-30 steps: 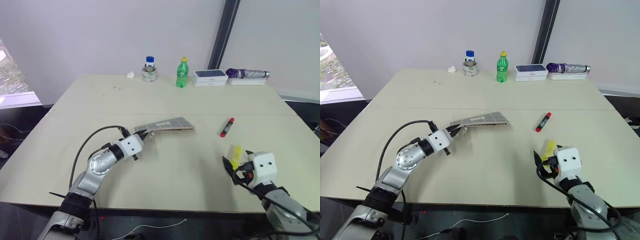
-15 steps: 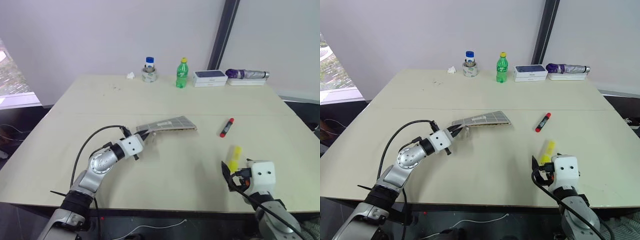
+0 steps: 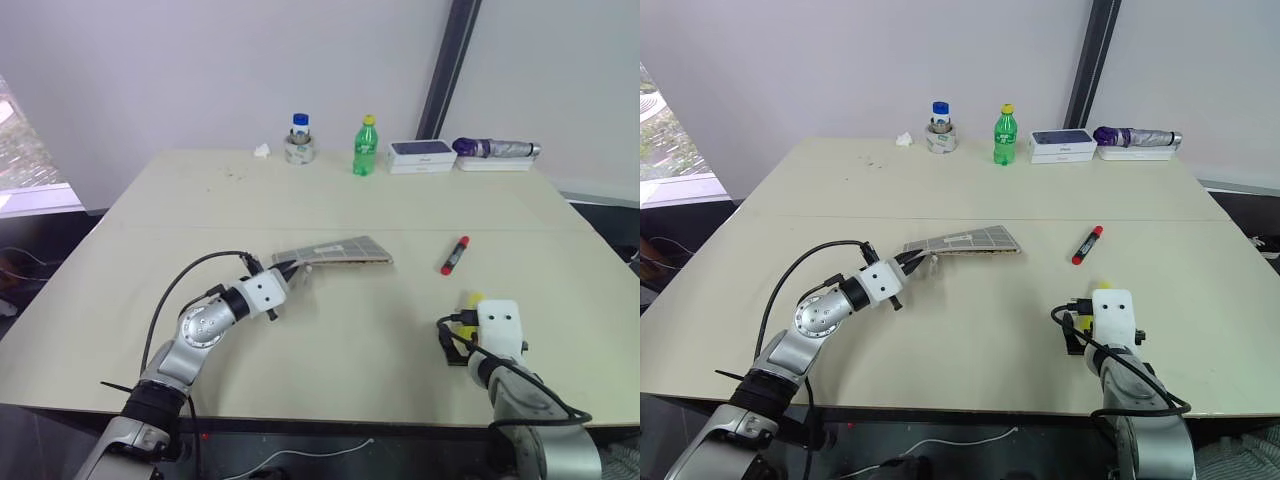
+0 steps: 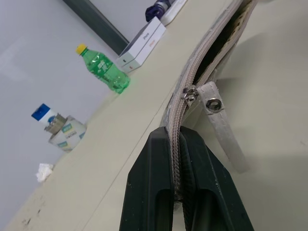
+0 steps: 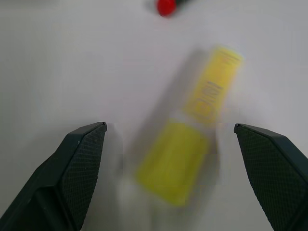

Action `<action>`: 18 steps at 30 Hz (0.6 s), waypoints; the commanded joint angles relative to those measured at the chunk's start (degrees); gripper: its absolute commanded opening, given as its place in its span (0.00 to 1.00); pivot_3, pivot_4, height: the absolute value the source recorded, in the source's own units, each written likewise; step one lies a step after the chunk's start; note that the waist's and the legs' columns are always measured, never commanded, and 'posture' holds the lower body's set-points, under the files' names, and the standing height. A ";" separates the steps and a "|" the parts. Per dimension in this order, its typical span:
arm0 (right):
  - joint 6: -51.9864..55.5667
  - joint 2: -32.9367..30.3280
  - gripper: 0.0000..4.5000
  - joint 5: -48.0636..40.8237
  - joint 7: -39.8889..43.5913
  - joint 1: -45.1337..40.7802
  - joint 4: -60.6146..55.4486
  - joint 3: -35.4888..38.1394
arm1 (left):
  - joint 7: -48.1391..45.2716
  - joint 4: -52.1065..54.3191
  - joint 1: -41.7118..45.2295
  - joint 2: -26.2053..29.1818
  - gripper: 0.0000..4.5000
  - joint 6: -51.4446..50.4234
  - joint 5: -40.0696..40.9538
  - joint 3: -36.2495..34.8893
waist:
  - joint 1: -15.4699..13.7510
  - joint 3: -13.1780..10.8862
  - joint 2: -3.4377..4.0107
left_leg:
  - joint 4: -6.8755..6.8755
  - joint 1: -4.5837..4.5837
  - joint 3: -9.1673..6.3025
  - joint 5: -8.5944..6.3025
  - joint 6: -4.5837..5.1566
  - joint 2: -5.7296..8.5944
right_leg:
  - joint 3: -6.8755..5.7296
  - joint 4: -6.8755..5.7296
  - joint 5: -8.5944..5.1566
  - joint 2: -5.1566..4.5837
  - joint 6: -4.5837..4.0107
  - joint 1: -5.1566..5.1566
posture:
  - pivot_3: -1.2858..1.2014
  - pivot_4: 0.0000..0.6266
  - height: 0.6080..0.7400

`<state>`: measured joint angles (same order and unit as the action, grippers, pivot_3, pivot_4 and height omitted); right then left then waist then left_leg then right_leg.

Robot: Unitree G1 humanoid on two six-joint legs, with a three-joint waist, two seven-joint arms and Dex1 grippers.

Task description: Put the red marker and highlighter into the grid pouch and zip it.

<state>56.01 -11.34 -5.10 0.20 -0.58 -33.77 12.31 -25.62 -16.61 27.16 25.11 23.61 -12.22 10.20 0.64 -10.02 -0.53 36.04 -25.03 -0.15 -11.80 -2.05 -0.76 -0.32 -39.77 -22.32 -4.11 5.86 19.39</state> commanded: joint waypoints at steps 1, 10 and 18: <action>2.68 3.53 0.93 -0.81 -2.57 -0.58 1.80 4.87 | 0.98 2.46 -0.15 0.64 0.00 0.91 -0.48 -0.85 | 0.02 0.01 -0.01 | 0.00 0.00 -0.01 0.00 0.00 -0.01 | 0.00 0.00 0.00 0.00 0.00 0.00 | 0.52 0.24 1.00; 0.01 0.30 0.20 -0.55 0.05 -1.48 1.00 2.92 | 1.22 2.49 0.28 0.54 0.00 0.79 -0.74 -0.73 | -0.11 0.02 -0.02 | 0.01 0.00 -0.01 -0.01 0.02 0.03 | -0.01 -0.01 0.00 -0.02 0.00 -0.02 | 0.52 0.24 1.00; -24.24 -11.70 0.20 0.74 11.75 -4.89 1.43 -3.88 | 1.13 0.82 1.65 0.00 0.00 1.72 -0.98 0.00 | 0.30 0.00 0.00 | -0.02 0.00 0.00 -0.01 0.02 -0.02 | 0.00 -0.01 0.00 0.06 0.00 0.03 | 0.52 0.24 1.00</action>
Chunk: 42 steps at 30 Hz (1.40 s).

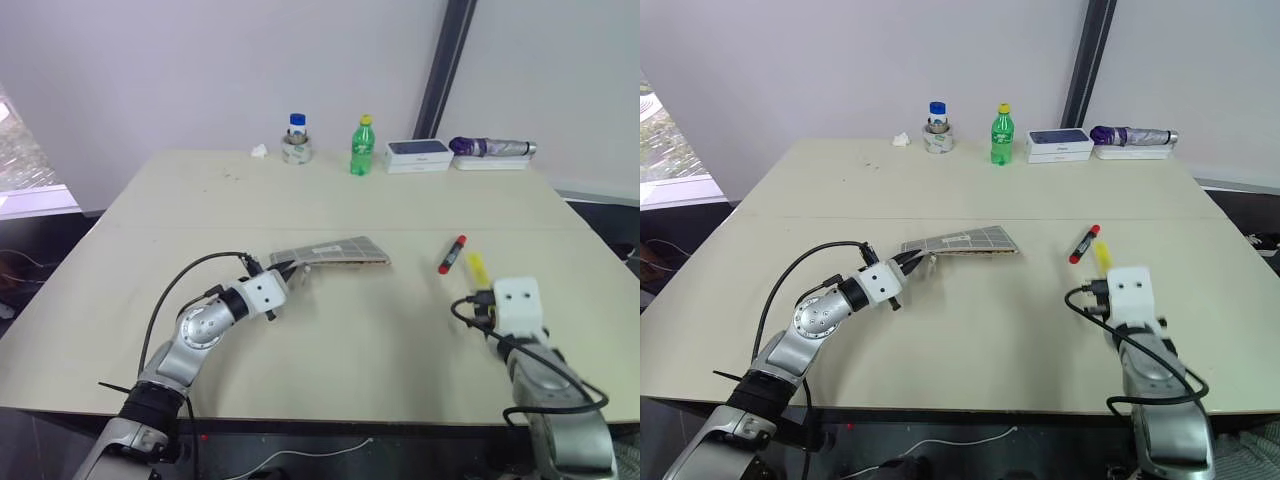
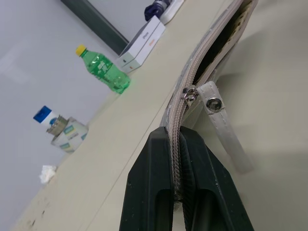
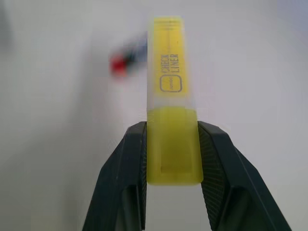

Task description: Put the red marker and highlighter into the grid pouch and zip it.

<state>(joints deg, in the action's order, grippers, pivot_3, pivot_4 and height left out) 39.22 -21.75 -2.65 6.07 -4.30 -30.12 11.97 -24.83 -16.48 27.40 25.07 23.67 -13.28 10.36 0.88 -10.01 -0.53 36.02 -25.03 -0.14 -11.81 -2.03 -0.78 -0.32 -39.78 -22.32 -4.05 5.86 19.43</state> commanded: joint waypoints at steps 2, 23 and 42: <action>-13.48 -6.78 0.20 0.22 13.61 -1.73 -2.45 -10.21 | 0.14 0.24 2.00 -0.02 0.00 2.14 -0.04 0.00 | 0.14 -0.01 0.01 | 0.01 0.00 0.01 0.00 0.00 -0.03 | 0.01 0.00 0.00 0.02 0.00 0.00 | 0.52 0.24 1.00; -24.09 -16.78 0.20 5.62 24.19 -5.02 10.33 -13.35 | -1.32 1.70 2.54 1.46 0.00 6.88 -3.47 2.52 | -0.29 -0.03 -0.05 | 0.10 0.00 0.00 0.02 -0.03 0.02 | -0.03 0.16 0.00 -0.07 0.00 -0.14 | 0.52 0.24 1.00; -25.48 -21.14 0.20 11.35 35.06 -11.38 7.46 -23.16 | -6.52 1.94 4.63 2.27 0.00 10.66 -0.62 5.12 | -0.28 -0.03 -0.04 | 0.11 0.00 0.00 0.00 0.00 0.02 | -0.03 0.21 0.00 -0.07 0.00 -0.15 | 0.52 0.24 1.00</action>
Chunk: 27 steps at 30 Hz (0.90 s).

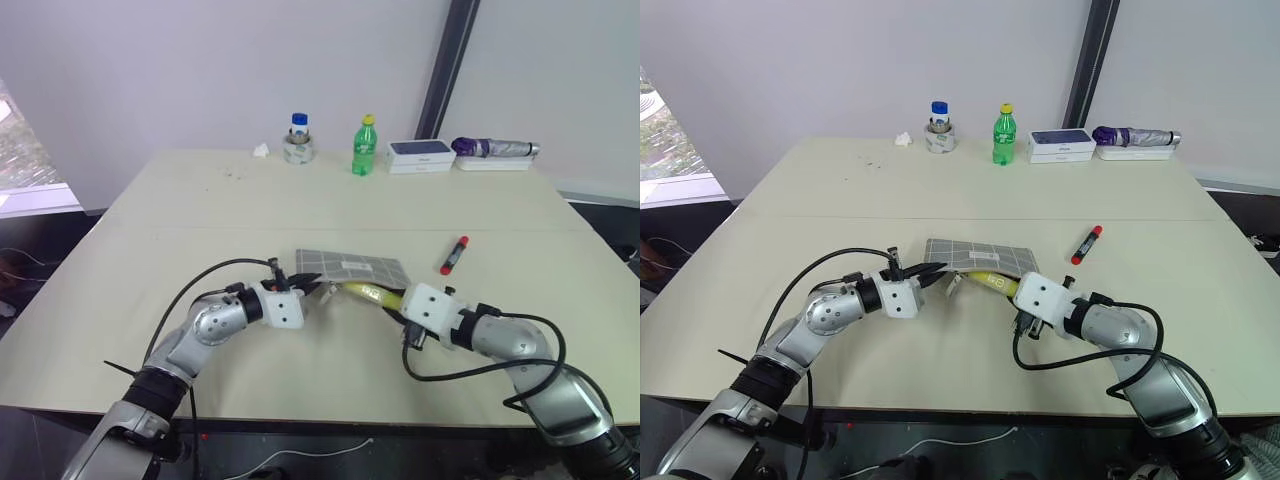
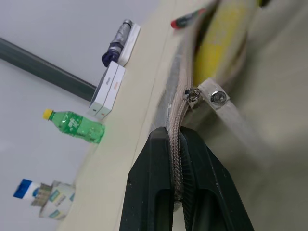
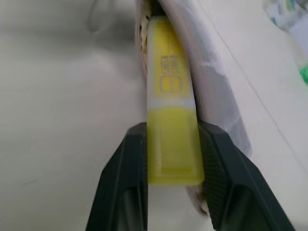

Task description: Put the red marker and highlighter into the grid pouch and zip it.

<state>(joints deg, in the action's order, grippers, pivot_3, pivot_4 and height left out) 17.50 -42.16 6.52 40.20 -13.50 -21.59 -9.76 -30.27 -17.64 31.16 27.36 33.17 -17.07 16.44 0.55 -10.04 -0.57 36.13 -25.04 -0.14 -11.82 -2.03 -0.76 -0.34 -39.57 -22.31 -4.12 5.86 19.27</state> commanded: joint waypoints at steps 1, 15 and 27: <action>-4.26 -0.72 0.20 2.57 0.98 -2.96 -0.66 -1.65 | -1.68 3.37 0.92 0.17 0.00 1.48 3.77 -0.99 | 0.07 0.00 0.00 | -0.01 0.00 0.00 0.00 0.00 0.00 | 0.00 0.00 0.00 0.00 0.00 0.00 | 0.52 0.24 1.00; -10.07 0.14 0.20 8.91 2.60 -6.44 3.54 -4.85 | -12.30 5.38 -0.24 1.54 0.00 -1.93 15.03 -2.18 | 0.05 0.00 0.00 | 0.00 0.00 0.00 0.11 -0.19 -0.01 | 0.00 0.01 0.00 0.00 0.00 -0.02 | 0.52 0.24 1.00; -11.74 -2.73 1.00 9.70 2.98 -0.64 -2.48 -0.99 | -9.14 4.02 0.10 0.55 0.00 -3.92 12.62 -4.33 | 0.06 0.00 0.00 | 0.01 0.00 -0.01 0.08 -0.13 -0.01 | -0.01 0.01 0.00 0.01 0.00 -0.03 | 0.52 0.24 1.00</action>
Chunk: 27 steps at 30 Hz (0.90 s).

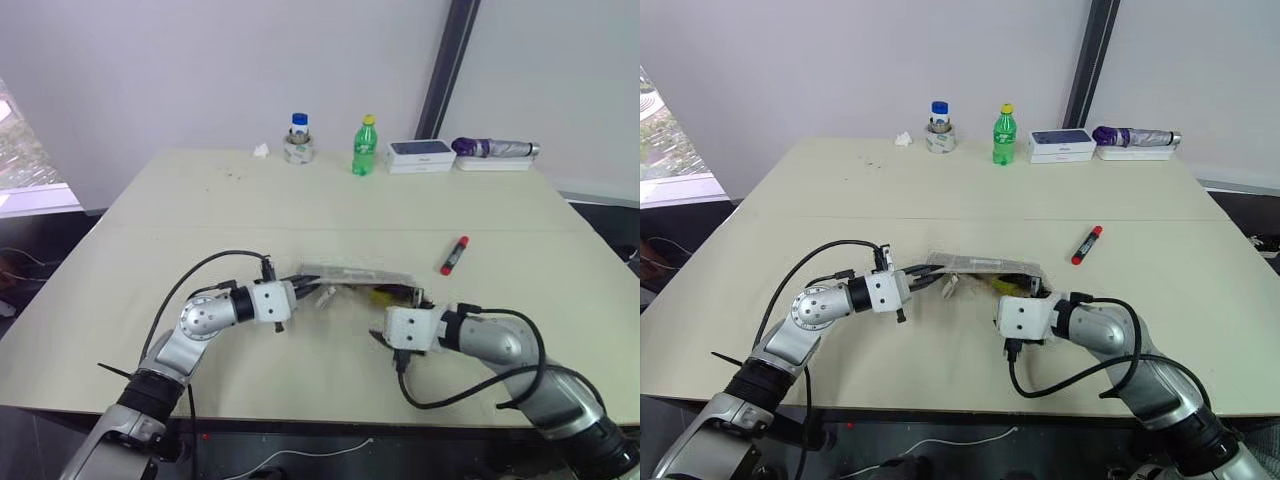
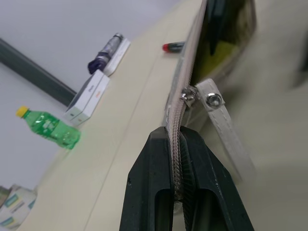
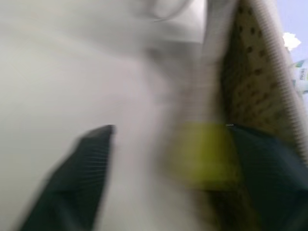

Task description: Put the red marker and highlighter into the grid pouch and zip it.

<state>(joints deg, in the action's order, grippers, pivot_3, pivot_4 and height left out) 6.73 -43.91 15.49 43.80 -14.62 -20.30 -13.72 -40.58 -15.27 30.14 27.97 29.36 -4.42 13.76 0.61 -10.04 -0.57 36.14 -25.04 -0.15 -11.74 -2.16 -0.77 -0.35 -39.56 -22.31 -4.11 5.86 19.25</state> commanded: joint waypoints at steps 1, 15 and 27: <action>-0.96 -0.82 1.00 -1.37 -0.29 1.97 -5.62 4.31 | 1.89 1.78 1.17 -0.27 0.00 -0.74 -0.40 -1.82 | -0.01 0.00 0.00 | 0.00 0.00 0.00 0.00 -0.01 0.00 | 0.00 0.00 0.00 0.00 0.00 0.00 | 0.52 0.24 1.00; 16.49 16.34 1.00 -31.86 -12.58 23.86 -14.44 32.84 | 14.48 -0.20 1.43 1.88 0.00 -1.50 -11.22 -4.57 | -0.25 0.02 -0.05 | -0.01 0.13 -0.14 -0.10 0.16 0.02 | -0.08 0.11 0.00 -0.01 0.00 -0.33 | 0.52 0.24 1.00; 19.87 26.19 1.00 -24.42 -30.67 19.17 -9.48 29.74 | 16.07 -0.55 -1.94 3.41 0.00 -0.59 -11.67 -4.58 | -0.36 0.03 0.06 | -0.26 0.50 0.02 -0.08 0.10 -0.01 | 0.04 0.11 0.00 0.00 -0.01 -0.48 | 0.52 0.24 1.00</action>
<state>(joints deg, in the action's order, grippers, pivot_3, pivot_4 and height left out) 26.24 -17.29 -9.59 13.69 4.62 -27.95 16.31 -25.56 -16.86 27.77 31.31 28.08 -15.86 9.97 0.25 -10.01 -0.51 35.89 -24.54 -0.12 -11.83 -2.04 -0.75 -0.31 -39.42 -22.31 -4.13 5.86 18.75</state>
